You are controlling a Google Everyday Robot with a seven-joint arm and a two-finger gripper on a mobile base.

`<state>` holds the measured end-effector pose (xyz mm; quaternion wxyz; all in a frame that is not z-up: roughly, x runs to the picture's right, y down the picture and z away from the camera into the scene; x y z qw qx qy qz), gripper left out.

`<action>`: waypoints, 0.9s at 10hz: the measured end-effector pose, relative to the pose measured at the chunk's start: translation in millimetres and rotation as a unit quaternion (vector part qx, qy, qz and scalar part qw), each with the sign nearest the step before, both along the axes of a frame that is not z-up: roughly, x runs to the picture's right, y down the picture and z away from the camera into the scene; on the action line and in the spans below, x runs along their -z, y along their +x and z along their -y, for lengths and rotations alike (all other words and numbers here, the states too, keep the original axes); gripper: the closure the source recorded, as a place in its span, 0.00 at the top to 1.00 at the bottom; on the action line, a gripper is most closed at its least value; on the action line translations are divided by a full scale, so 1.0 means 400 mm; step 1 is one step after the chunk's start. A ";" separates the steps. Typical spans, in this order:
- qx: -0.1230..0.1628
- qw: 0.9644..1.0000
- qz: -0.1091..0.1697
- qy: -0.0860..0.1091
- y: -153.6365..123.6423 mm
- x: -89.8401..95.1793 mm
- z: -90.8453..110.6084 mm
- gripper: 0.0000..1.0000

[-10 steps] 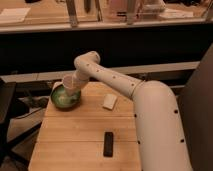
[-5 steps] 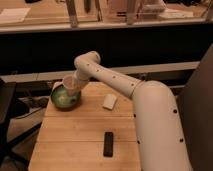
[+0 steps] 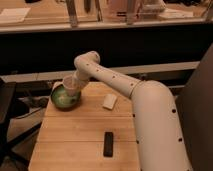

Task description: Place the ceramic cup in the ceramic bowl

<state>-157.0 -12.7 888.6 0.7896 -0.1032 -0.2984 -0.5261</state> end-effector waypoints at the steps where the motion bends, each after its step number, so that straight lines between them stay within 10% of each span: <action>1: 0.001 1.000 0.000 -0.001 0.002 0.000 -0.001 0.00; 9: 0.010 1.000 -0.003 -0.010 0.004 -0.001 -0.008 0.00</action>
